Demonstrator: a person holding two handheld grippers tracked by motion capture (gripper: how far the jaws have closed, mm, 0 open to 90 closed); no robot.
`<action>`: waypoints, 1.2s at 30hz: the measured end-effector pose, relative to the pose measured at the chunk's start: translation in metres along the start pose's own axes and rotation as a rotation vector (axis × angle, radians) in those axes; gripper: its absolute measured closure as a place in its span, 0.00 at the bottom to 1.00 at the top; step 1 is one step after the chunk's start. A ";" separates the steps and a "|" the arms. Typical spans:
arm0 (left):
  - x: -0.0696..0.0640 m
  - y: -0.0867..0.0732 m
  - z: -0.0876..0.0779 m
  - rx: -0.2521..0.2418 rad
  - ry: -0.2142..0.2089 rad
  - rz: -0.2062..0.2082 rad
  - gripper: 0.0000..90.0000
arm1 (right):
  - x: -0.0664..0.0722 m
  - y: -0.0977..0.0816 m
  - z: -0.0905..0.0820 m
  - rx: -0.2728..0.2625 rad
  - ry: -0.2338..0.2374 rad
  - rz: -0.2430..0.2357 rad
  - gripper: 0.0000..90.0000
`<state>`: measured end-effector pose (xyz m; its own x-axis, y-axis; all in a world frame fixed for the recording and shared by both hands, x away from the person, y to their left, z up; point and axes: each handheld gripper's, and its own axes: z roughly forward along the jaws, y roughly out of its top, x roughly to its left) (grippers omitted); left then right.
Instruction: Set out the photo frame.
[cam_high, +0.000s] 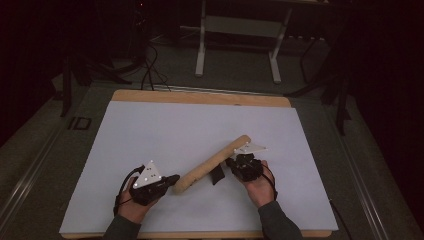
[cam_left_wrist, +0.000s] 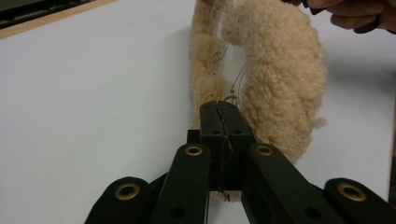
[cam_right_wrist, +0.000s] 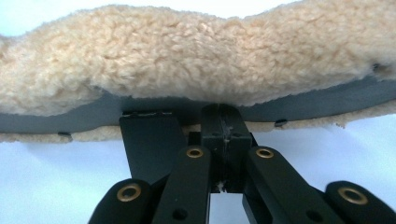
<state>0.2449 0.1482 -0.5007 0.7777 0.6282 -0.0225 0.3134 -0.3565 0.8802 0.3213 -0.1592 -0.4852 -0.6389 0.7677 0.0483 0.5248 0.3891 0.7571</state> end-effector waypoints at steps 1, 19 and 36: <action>0.000 0.000 0.000 -0.001 -0.005 0.000 1.00 | 0.000 0.000 0.000 0.002 0.000 0.000 1.00; -0.010 0.002 0.010 0.010 -0.052 0.023 1.00 | 0.007 0.007 0.003 0.005 0.005 -0.020 1.00; -0.023 0.005 0.028 0.028 -0.076 0.042 1.00 | 0.014 0.013 0.003 -0.007 0.026 -0.038 1.00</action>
<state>0.2437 0.1129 -0.5091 0.8294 0.5582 -0.0226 0.2936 -0.4011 0.8677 0.3207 -0.1420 -0.4764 -0.6729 0.7388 0.0369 0.4964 0.4140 0.7630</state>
